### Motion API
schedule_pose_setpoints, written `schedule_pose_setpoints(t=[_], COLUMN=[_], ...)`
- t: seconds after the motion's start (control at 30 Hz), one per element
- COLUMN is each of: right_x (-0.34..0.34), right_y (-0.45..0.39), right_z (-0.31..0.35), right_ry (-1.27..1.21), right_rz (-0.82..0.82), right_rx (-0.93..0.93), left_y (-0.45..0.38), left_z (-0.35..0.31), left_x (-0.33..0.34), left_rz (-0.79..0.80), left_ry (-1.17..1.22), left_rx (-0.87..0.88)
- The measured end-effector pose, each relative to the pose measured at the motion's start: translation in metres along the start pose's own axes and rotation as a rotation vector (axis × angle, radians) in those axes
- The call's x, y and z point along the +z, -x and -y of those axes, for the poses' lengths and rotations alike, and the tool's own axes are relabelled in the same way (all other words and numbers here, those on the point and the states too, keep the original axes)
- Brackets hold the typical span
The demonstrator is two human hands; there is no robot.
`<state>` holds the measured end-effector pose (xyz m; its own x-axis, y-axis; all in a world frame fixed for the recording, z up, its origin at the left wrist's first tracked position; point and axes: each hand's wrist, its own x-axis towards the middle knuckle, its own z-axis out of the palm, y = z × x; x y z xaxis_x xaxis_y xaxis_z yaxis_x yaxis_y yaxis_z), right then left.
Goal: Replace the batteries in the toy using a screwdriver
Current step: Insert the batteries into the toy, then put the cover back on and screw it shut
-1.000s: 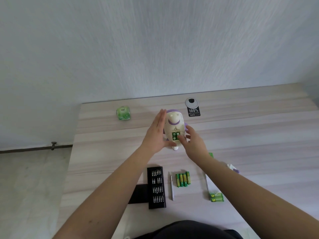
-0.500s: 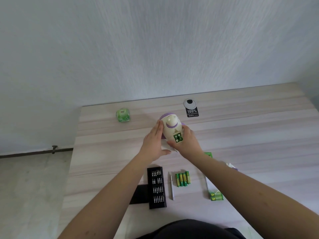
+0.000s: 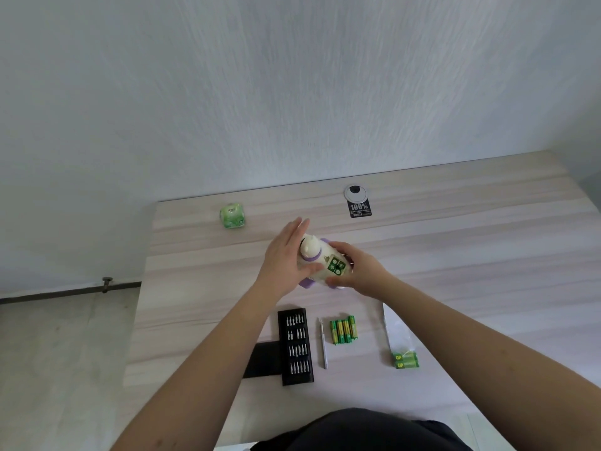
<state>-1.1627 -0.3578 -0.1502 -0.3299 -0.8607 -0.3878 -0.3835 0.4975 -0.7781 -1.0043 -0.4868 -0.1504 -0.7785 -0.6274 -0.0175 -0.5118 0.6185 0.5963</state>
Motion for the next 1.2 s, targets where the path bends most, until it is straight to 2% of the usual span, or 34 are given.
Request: schedule_pose_setpoints(t=[0.07, 0.17, 0.37, 0.47, 0.57, 0.73, 0.93, 1.07, 1.2], right_x=[-0.001, -0.007, -0.055, -0.077, -0.084, -0.067, -0.048, -0.046, -0.055], right_y=[0.001, 0.006, 0.036, 0.058, 0.074, 0.086, 0.090, 0.093, 0.096], right_z=[-0.001, -0.009, -0.054, -0.087, -0.113, -0.148, -0.164, -0.164, -0.158], right_ry=[0.039, 0.021, -0.020, 0.007, 0.106, 0.282, 0.394, 0.367, 0.074], right_rz=[0.031, 0.025, -0.292, -0.395, -0.383, -0.217, -0.206, -0.272, -0.389], right_rx=[-0.006, 0.029, 0.121, 0.217, 0.304, 0.404, 0.407, 0.429, 0.435], left_y=[-0.003, -0.004, -0.004, -0.004, -0.004, -0.004, -0.002, -0.003, -0.005], left_z=[-0.006, -0.005, -0.007, -0.010, -0.010, -0.016, -0.022, -0.019, -0.010], left_x=[0.003, 0.008, 0.014, 0.015, 0.014, 0.011, 0.010, 0.012, 0.017], left_rz=[0.062, 0.057, 0.010, -0.006, -0.005, -0.009, -0.002, 0.002, -0.002], left_ry=[0.067, 0.155, 0.211, 0.215, 0.202, 0.278, 0.334, 0.321, 0.259], left_rx=[-0.030, -0.073, -0.119, -0.126, -0.127, -0.133, -0.145, -0.145, -0.145])
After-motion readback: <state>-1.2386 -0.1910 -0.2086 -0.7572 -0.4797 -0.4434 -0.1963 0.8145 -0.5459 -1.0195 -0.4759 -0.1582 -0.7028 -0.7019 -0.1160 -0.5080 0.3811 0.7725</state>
